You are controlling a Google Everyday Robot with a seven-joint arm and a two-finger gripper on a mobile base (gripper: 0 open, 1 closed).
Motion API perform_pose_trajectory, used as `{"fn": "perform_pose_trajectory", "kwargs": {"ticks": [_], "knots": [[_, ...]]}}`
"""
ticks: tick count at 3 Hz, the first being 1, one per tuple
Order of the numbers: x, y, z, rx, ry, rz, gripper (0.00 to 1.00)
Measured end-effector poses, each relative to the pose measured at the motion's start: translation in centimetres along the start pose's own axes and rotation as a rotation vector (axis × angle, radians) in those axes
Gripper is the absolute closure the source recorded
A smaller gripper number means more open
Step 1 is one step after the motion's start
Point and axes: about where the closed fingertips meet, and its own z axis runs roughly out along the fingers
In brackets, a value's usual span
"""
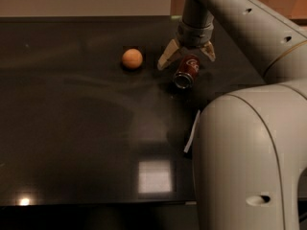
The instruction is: Place coke can upright
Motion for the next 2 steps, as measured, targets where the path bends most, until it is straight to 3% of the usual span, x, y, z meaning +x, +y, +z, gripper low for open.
{"fn": "perform_pose_trajectory", "kwargs": {"ticks": [2], "knots": [[0.71, -0.03, 0.40, -0.020, 0.011, 0.004, 0.41]]}}
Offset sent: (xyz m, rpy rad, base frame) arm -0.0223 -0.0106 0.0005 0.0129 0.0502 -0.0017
